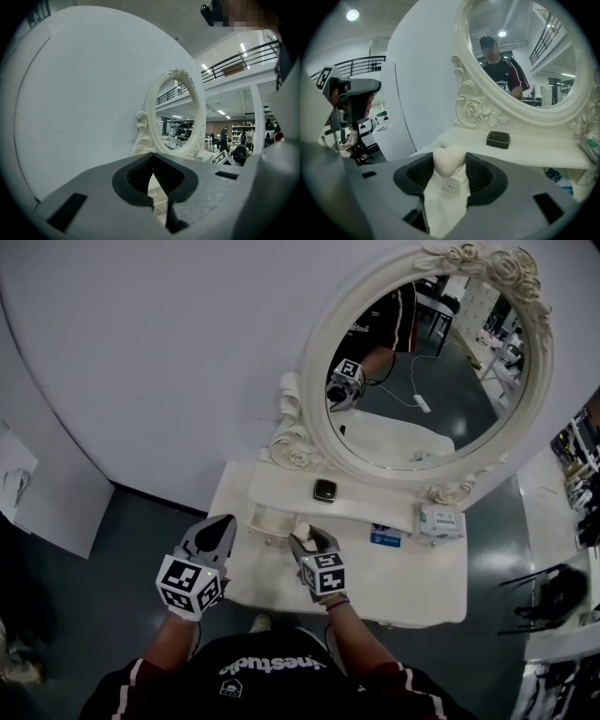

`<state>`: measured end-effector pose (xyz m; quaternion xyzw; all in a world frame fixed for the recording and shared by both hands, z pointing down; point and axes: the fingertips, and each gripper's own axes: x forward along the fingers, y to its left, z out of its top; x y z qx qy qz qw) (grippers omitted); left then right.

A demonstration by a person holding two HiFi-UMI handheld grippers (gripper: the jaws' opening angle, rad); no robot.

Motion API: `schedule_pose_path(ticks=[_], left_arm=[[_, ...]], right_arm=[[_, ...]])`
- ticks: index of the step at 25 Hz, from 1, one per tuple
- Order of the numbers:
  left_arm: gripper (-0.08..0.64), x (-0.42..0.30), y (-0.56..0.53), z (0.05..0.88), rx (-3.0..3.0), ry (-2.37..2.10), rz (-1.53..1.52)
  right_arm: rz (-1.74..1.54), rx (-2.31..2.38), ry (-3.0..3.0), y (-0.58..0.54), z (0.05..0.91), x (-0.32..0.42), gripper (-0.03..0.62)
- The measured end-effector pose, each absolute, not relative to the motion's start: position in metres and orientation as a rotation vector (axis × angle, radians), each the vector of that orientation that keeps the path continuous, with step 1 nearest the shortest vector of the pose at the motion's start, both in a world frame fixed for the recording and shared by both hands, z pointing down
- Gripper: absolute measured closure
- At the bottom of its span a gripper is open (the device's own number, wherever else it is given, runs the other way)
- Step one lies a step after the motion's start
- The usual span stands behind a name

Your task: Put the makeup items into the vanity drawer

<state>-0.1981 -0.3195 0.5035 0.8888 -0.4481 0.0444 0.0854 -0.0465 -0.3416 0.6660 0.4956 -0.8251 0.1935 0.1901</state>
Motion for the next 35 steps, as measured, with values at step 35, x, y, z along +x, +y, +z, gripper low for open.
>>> schedule_pose_path(ticks=[35], left_arm=[[0.556, -0.234, -0.329, 0.518, 2.612, -1.364, 0.159]], right_arm=[[0.526, 1.321, -2.262, -0.374, 0.705, -0.074, 0.353]])
